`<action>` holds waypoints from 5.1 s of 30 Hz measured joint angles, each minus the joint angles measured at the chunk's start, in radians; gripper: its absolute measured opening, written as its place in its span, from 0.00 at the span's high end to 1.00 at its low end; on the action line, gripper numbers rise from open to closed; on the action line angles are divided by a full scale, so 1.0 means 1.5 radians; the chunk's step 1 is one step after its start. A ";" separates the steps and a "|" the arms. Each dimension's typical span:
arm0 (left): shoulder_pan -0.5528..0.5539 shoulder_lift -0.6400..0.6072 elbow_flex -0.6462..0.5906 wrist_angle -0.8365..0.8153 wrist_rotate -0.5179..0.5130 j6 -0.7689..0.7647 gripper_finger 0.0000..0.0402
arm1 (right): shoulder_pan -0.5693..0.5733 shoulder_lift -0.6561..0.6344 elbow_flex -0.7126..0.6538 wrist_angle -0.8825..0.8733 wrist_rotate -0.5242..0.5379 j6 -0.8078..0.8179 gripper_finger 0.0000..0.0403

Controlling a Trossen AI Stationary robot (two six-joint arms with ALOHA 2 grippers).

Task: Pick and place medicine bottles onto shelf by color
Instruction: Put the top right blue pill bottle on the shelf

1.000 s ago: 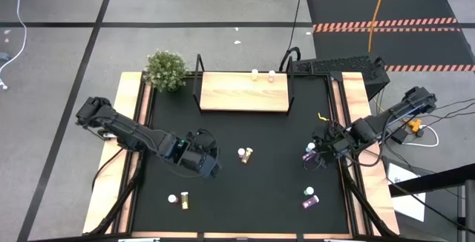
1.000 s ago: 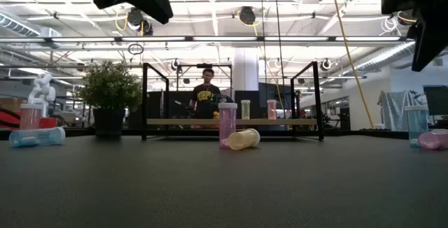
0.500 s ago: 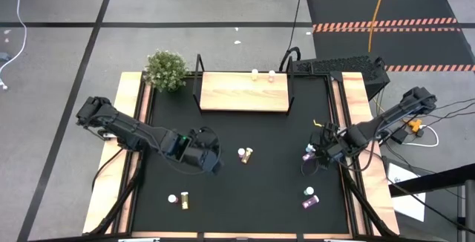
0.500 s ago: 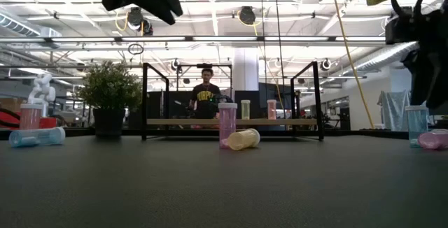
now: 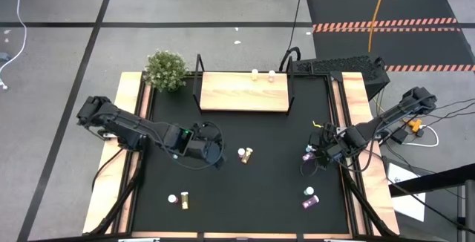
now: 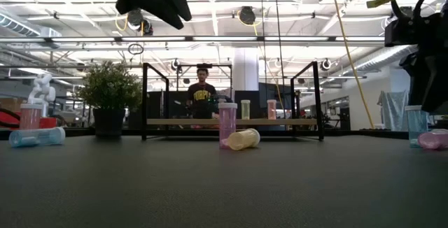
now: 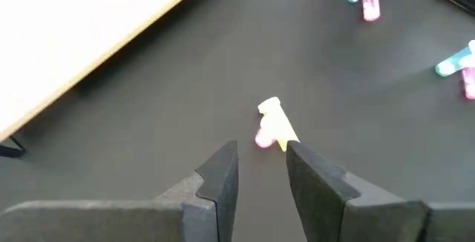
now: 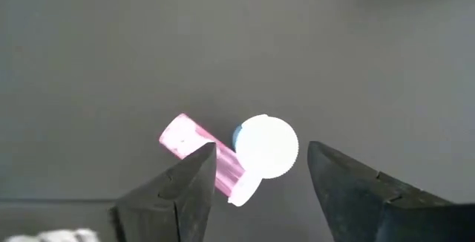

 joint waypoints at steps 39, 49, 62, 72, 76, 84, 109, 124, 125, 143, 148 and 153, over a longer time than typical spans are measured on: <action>0.121 0.000 0.000 -0.001 0.080 0.153 0.71 | -0.086 -0.048 -0.030 0.067 -0.095 -0.019 0.72; 0.121 -0.024 0.000 -0.139 0.082 0.118 0.71 | -0.132 -0.062 0.036 0.102 -0.170 -0.002 0.72; 0.122 -0.146 0.001 -0.054 0.069 0.113 0.71 | -0.233 0.200 0.291 0.250 -0.169 -0.234 0.72; 0.226 -0.247 0.001 -0.055 0.078 0.336 0.71 | -0.405 0.463 0.631 0.244 -0.168 -0.451 0.72; 0.269 -0.283 0.001 -0.051 0.080 0.403 0.71 | -0.485 0.519 0.691 0.292 -0.167 -0.508 0.72; 0.330 -0.303 0.000 -0.097 0.124 0.496 0.71 | -0.613 0.575 0.726 0.366 -0.223 -0.413 0.72; 0.539 -0.191 0.000 -0.046 0.157 0.618 0.71 | -0.697 0.766 0.863 0.234 -0.238 -0.835 0.72; 0.594 -0.121 0.000 0.062 0.224 0.573 0.71 | -0.747 0.832 0.955 0.220 -0.304 -0.856 0.72; 0.596 -0.121 0.000 0.065 0.224 0.568 0.71 | -0.750 0.838 0.955 0.214 -0.323 -0.851 0.72; 0.592 -0.125 0.000 0.024 0.221 0.519 0.71 | -0.754 0.857 0.910 0.213 -0.380 -0.896 0.72; 0.593 -0.125 0.000 0.026 0.201 0.529 0.71 | -0.754 0.857 0.888 0.254 -0.361 -0.904 0.72; 0.593 -0.125 0.000 0.026 0.194 0.529 0.71 | -0.754 0.857 0.887 0.246 -0.361 -0.904 0.72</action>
